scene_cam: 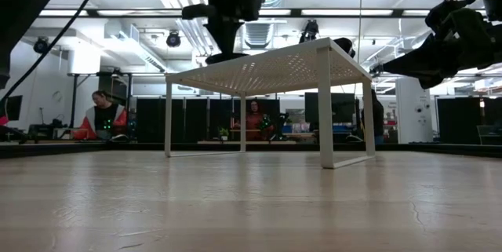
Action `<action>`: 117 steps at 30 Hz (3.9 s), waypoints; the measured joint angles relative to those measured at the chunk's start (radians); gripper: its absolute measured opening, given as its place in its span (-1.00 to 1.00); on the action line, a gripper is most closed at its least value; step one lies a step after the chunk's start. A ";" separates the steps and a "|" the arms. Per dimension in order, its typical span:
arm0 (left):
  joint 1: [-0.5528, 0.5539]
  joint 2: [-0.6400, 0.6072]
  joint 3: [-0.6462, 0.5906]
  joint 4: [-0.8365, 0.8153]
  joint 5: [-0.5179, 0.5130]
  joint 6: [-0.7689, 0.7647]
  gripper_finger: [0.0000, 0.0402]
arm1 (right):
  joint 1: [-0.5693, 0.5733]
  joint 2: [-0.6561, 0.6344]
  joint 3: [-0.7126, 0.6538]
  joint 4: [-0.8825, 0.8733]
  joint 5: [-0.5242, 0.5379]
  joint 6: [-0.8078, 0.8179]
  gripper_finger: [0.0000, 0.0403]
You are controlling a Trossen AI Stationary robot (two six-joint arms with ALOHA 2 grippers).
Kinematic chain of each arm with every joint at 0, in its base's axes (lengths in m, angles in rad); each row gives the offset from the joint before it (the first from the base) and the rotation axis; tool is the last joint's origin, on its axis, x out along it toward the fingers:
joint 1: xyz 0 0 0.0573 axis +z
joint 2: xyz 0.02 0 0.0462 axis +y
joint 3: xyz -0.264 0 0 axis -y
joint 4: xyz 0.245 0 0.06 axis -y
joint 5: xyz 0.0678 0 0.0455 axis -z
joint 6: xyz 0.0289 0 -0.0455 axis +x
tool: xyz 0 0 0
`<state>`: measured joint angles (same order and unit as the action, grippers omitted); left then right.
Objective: Pick & Place Mini shaped plates
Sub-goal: Stack the drop shaped plate on top of the other drop shaped plates on the shelf, then return to Home Position
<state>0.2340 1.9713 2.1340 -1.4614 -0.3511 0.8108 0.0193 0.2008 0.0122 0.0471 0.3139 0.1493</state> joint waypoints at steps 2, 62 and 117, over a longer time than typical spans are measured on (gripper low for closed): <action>0.000 0.000 -0.009 0.002 -0.022 0.001 -1.00 | 0.000 0.000 0.000 0.000 0.000 0.000 -0.96; -0.119 -0.656 -0.759 0.927 0.388 -0.546 -1.00 | 0.000 0.000 0.000 0.000 0.000 0.000 -0.96; -0.195 -1.792 -2.017 1.556 0.343 -0.724 -1.00 | 0.000 -0.030 0.000 0.101 -0.170 -0.042 -0.96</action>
<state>0.0391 0.1790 0.1174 0.0950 -0.0085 0.0865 0.0193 0.1712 0.0124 0.1479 0.1444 0.1078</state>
